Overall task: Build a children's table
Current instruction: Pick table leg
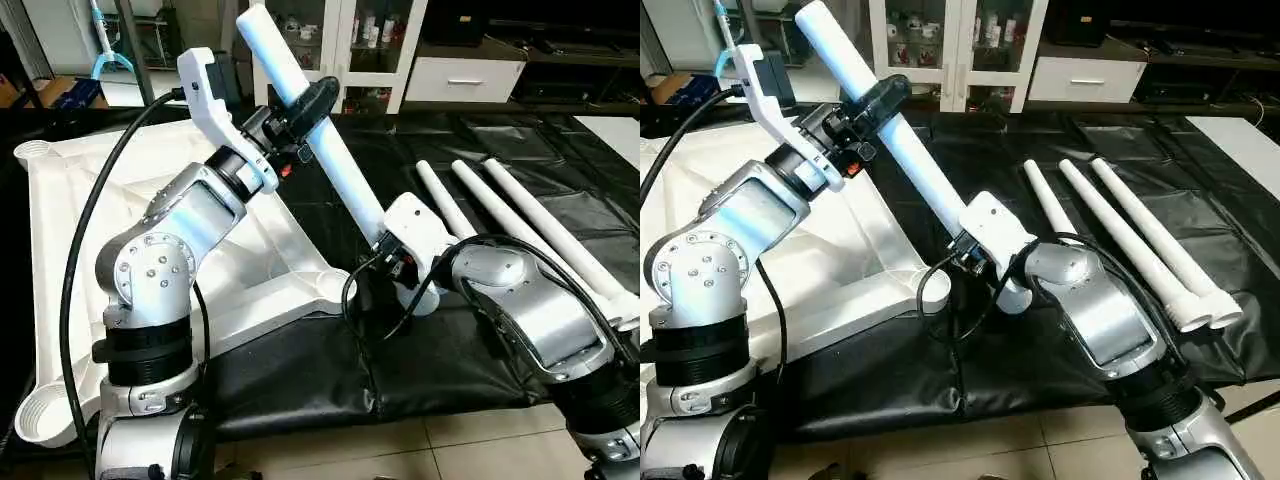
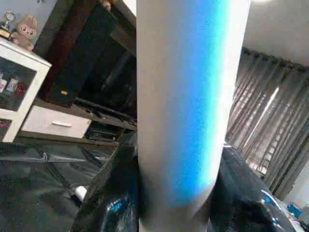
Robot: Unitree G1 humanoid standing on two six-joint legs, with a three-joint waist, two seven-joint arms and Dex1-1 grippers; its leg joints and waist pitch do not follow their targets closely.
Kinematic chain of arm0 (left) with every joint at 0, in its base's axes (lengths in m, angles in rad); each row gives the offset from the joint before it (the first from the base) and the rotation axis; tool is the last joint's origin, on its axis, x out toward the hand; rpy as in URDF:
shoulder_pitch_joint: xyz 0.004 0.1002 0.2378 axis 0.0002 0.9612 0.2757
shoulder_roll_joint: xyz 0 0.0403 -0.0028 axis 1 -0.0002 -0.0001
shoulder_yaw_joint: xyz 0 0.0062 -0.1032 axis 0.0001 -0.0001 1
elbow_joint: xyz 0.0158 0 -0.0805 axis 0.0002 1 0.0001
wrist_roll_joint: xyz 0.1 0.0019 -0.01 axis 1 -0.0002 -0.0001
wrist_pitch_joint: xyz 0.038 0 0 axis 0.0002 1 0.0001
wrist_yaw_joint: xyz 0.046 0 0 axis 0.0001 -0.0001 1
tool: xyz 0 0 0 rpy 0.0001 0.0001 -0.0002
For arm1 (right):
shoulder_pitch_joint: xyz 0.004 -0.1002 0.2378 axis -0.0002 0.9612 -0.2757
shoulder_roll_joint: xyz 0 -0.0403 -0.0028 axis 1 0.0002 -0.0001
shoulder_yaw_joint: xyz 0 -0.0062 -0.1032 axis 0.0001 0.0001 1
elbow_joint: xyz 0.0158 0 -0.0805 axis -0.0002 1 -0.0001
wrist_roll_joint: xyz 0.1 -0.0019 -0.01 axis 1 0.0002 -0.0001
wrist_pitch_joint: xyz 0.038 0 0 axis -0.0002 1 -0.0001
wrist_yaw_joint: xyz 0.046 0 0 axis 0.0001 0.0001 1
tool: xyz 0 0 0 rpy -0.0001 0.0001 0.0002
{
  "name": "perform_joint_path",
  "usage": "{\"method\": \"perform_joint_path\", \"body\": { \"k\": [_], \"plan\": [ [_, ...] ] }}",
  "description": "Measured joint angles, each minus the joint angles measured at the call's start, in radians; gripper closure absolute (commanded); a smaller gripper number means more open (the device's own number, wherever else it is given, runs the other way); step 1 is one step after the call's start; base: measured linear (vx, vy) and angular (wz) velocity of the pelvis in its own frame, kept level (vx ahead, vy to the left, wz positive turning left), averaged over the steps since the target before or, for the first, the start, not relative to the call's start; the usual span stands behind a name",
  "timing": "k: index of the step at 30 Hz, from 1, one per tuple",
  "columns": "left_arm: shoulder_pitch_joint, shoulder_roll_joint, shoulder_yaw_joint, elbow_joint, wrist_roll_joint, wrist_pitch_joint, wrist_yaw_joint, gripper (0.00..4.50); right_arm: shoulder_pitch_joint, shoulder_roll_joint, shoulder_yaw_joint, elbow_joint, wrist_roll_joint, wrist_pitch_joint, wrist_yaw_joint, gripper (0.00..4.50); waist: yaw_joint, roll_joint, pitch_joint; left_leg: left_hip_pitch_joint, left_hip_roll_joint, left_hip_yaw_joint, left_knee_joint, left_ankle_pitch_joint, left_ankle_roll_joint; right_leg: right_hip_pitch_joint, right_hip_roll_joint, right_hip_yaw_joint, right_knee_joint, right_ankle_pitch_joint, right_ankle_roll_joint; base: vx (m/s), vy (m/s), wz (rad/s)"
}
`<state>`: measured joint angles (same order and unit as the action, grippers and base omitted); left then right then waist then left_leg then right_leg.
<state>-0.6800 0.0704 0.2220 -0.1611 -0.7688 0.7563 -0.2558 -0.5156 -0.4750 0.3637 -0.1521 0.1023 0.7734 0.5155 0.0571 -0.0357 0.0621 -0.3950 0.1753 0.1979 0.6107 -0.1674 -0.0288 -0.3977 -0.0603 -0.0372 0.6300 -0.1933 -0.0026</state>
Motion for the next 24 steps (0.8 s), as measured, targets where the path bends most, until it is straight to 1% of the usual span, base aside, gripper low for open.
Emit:
{"method": "perform_joint_path", "body": {
  "k": [11, 13, 15, 17, 20, 22, 24],
  "plan": [
    [-0.001, 0.005, 0.006, 0.002, -0.003, -0.016, 0.0, 3.02, -0.012, 0.006, -0.001, 0.011, -0.007, -0.017, 0.0, 2.72, 0.0, 0.0, 0.0, 0.0, 0.0, 0.0, 0.0, 0.0, 0.0, 0.0, 0.0, 0.0, 0.0, 0.0, 0.0, 0.0, 0.0, 0.0],
    [-0.001, 0.006, 0.006, 0.003, -0.002, -0.021, 0.001, 3.02, -0.014, 0.012, -0.002, 0.015, -0.01, -0.017, 0.0, 2.03, 0.0, -0.001, 0.0, 0.0, 0.0, 0.0, 0.0, 0.0, 0.0, 0.0, 0.0, 0.0, 0.0, 0.0, 0.0, 0.0, 0.0, 0.0],
    [-0.002, 0.015, 0.006, 0.012, 0.006, -0.025, 0.007, 3.02, -0.015, 0.019, -0.015, 0.016, -0.009, -0.018, 0.0, 2.03, 0.0, -0.001, 0.0, 0.0, 0.0, 0.0, 0.0, 0.0, 0.0, 0.0, 0.0, 0.0, 0.0, 0.0, 0.0, 0.0, 0.0, 0.0],
    [-0.003, 0.021, 0.013, 0.024, 0.016, -0.029, 0.017, 3.02, -0.019, 0.02, -0.024, 0.016, -0.007, -0.018, 0.0, 1.7, 0.0, -0.001, 0.0, 0.0, 0.0, 0.0, 0.001, 0.0, 0.0, 0.0, 0.0, 0.0, 0.0, 0.001, 0.0, 0.0, 0.0, 0.0],
    [-0.025, 0.025, 0.016, 0.034, 0.029, -0.029, 0.031, 3.02, -0.023, 0.02, -0.025, 0.015, -0.008, -0.024, -0.002, 1.53, 0.002, -0.003, 0.0, 0.0, 0.0, 0.0, 0.001, 0.0, 0.0, 0.0, 0.0, 0.0, 0.0, 0.001, 0.0, 0.0, 0.0, 0.0],
    [-0.045, 0.032, 0.018, 0.036, 0.03, -0.032, 0.042, 3.02, -0.024, 0.019, -0.025, 0.015, -0.019, -0.049, -0.006, 1.27, 0.001, -0.003, 0.0, 0.0, 0.0, 0.0, 0.001, 0.0, 0.0, 0.0, 0.0, 0.0, 0.0, 0.001, 0.0, 0.0, 0.0, 0.0],
    [-0.054, 0.035, 0.02, 0.039, 0.03, -0.037, 0.049, 3.02, -0.024, 0.015, -0.024, 0.013, -0.036, -0.077, -0.014, 1.15, 0.001, -0.003, 0.0, 0.0, 0.0, 0.0, 0.001, 0.0, 0.0, 0.0, 0.0, 0.0, 0.0, 0.001, 0.0, 0.0, 0.0, 0.0]
  ]
}}
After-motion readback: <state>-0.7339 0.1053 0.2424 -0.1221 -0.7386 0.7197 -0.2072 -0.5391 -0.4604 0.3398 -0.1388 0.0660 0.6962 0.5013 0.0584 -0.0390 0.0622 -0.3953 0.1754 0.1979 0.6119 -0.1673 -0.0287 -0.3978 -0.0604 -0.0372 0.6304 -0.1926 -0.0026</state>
